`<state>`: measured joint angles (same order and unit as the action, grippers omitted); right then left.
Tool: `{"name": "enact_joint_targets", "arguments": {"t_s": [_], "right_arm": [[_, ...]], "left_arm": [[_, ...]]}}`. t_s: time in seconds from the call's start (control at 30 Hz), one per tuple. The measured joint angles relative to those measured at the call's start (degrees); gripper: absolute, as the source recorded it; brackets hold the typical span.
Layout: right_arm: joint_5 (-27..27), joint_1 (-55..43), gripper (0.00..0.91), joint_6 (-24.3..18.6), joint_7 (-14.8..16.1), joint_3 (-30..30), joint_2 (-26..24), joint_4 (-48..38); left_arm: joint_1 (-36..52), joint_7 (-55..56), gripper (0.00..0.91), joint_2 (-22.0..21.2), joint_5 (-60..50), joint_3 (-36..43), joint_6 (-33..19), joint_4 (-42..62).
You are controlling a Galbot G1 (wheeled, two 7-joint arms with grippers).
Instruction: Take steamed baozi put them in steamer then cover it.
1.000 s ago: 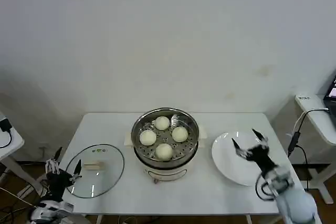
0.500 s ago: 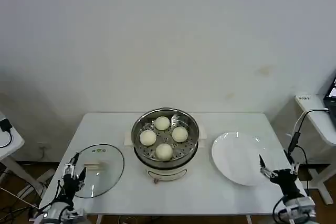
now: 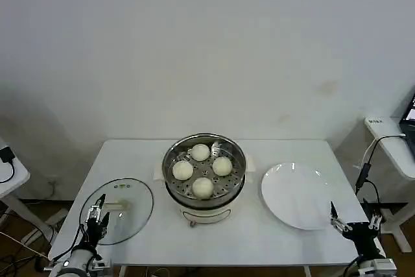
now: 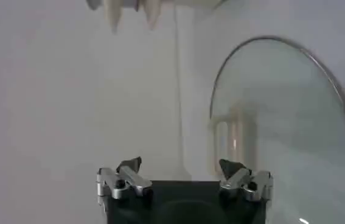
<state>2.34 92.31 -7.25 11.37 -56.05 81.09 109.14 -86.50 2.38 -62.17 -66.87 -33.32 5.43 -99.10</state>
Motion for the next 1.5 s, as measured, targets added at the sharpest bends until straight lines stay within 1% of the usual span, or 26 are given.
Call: {"name": "enact_joint_targets", "arguments": {"t_s": [0.3,0.87,1.13,1.17,1.2,1.23,1.5], "right_arm": [[-1.2,1.0,0.907,-0.6,-0.2,-0.8,0.8,-0.1],[-1.7,1.5,0.907,-0.8,-0.3,-1.0,1.9,-1.0],[-1.9,1.6,0.907,-0.8,-0.3,-1.1,2.1,-1.1],[-1.9,1.6,0.907,-0.8,-0.4,-1.1,2.1,-1.1],[-1.9,1.6,0.907,-0.9,-0.4,-1.1,2.2,-1.2],[-2.0,1.6,0.907,-0.9,-0.4,-1.1,2.2,-1.2],[-2.1,1.7,0.907,-1.0,-0.4,-1.1,2.1,-1.2]], "left_arm": [[3.0,-0.4,0.907,-0.1,-1.3,1.7,0.6,2.3],[9.2,-0.8,0.907,0.1,-1.6,4.0,1.1,7.2],[12.2,-0.8,0.907,-0.6,-1.5,5.2,1.2,10.0],[12.6,-0.8,0.584,-0.7,-1.6,5.3,1.2,10.4],[12.9,-0.7,0.202,-0.7,-1.6,5.3,1.3,10.7],[13.2,-0.7,0.0,-0.8,-1.6,5.3,1.3,11.0],[14.4,-0.3,0.0,-1.1,-1.6,5.7,1.3,13.0]]}}
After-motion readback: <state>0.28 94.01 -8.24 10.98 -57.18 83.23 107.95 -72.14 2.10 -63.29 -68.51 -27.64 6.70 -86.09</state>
